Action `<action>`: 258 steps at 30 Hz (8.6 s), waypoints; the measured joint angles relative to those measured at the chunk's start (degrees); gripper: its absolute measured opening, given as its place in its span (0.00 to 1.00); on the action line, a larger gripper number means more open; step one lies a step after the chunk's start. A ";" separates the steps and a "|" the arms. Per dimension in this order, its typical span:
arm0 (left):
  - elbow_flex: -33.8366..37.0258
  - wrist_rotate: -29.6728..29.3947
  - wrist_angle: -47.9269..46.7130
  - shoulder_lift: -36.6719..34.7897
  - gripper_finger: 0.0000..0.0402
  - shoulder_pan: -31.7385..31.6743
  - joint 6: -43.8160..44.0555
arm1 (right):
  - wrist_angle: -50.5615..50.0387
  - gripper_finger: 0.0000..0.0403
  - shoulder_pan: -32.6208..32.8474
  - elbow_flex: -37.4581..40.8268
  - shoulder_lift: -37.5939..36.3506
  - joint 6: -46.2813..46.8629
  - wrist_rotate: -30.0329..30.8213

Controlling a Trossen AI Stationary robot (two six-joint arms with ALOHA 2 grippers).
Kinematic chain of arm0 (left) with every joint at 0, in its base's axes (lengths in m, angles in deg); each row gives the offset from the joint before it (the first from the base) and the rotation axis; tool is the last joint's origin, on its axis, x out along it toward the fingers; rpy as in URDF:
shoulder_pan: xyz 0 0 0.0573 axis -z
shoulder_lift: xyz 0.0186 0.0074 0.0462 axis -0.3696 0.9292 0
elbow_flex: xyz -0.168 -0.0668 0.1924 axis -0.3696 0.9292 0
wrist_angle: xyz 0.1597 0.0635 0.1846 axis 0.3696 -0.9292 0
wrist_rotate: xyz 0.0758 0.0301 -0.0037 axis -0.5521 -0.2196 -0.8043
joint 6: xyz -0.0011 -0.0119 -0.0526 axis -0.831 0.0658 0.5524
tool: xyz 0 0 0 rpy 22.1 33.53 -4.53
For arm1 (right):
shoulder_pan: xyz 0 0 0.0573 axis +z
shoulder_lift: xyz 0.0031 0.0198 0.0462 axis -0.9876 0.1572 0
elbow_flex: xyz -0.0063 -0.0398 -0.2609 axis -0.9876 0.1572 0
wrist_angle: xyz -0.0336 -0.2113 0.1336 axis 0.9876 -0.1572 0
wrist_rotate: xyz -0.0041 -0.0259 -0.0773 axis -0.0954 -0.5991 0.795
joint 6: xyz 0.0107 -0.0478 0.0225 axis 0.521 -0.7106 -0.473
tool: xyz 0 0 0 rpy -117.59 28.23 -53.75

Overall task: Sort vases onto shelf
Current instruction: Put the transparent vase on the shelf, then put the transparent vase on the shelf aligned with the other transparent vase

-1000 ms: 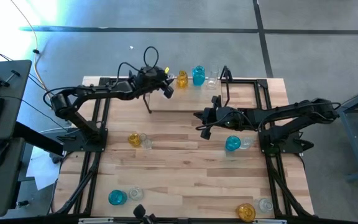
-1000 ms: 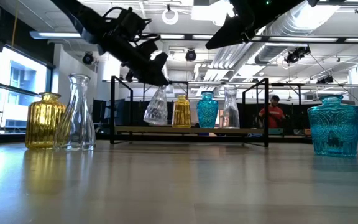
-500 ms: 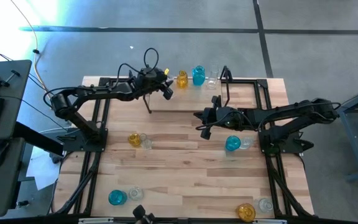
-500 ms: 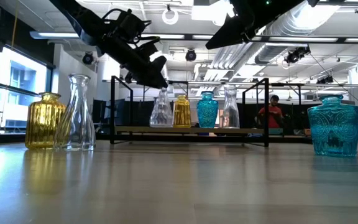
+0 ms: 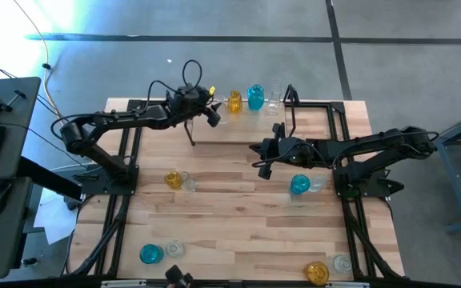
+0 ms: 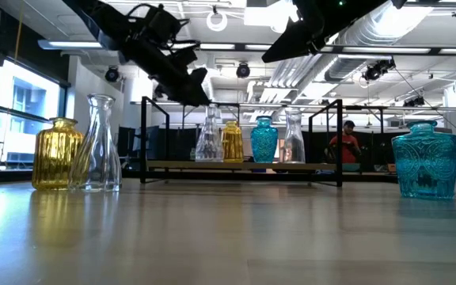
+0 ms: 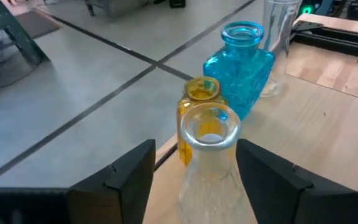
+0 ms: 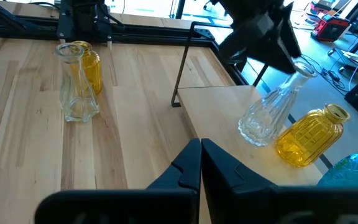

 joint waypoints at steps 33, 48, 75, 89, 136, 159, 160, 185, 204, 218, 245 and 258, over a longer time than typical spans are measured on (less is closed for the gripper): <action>-11.57 -1.60 -11.65 11.76 0.00 6.42 0.03 | 0.00 0.00 0.01 0.00 -0.01 0.05 -0.23; -11.56 -4.52 -13.41 11.84 0.00 2.18 0.36 | -0.01 0.00 0.02 0.00 -0.01 0.14 -0.21; -11.54 -6.30 -12.53 11.71 0.00 0.88 1.45 | -0.20 0.00 0.00 0.00 -0.01 0.16 -0.21; -11.54 -7.69 -14.64 11.66 0.00 -1.02 0.95 | -0.20 0.00 0.02 0.00 -0.01 0.18 -0.21; 36.76 11.05 17.54 -39.60 0.00 19.24 0.39 | 11.18 0.17 6.12 -1.30 6.58 10.62 -2.54; 44.17 10.79 26.09 -41.67 0.00 12.02 -1.56 | 13.55 0.69 5.68 -35.02 44.68 19.53 -3.90; 44.17 10.81 26.08 -41.67 0.00 11.77 -1.56 | 13.56 0.69 5.55 -36.48 46.08 19.48 -3.90; 44.17 10.59 26.32 -41.88 0.00 10.85 -3.07 | 18.51 0.52 3.96 -44.71 58.63 17.29 -7.51; 44.11 3.07 22.15 -50.09 0.00 10.85 -0.03 | 9.43 0.20 3.69 -44.73 49.49 8.22 7.22; 44.09 1.60 15.55 -59.02 0.00 10.85 -0.03 | 12.45 0.20 -10.10 -44.68 48.31 6.58 9.91; 44.09 1.87 14.78 -59.61 0.00 10.45 -0.03 | 15.42 0.21 -18.40 -44.63 53.26 10.38 6.72; 44.09 1.87 14.80 -59.61 0.00 10.45 -0.03 | 14.54 0.32 -18.82 -44.68 53.26 11.88 7.57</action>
